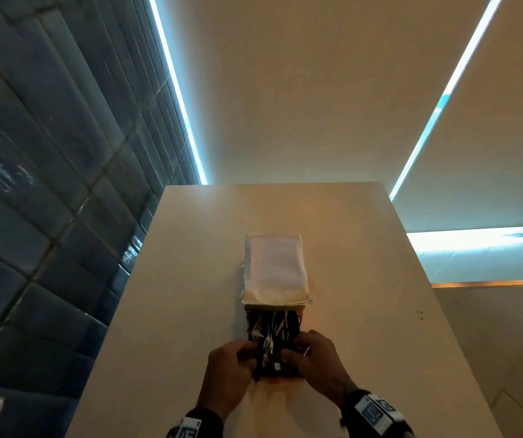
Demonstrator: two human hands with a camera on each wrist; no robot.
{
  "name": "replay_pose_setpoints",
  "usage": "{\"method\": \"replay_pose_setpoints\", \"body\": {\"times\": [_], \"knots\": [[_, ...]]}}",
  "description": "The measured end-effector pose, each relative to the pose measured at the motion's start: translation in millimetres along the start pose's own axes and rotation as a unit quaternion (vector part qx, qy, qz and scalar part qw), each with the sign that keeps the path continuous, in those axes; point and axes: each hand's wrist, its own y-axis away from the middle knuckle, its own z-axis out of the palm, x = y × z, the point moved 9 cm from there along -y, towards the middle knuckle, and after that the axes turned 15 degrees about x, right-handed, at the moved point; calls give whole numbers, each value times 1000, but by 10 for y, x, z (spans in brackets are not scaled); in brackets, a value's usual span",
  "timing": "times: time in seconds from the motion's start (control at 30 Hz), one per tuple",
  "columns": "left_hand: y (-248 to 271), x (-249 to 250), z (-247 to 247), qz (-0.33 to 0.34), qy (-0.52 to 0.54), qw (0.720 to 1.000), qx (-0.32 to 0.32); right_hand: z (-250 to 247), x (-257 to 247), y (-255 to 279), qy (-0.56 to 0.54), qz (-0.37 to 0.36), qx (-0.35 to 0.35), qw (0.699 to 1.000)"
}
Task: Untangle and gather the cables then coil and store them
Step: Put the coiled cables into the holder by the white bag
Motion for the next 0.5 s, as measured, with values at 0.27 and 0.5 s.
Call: {"method": "replay_pose_setpoints", "body": {"times": [0.27,0.5], "knots": [[-9,12,48,4,-57,997,-56,41,38,-63,25,-10,-6,1000],[-47,14,130,16,-60,998,8,50,34,95,83,-78,-29,993]]}}
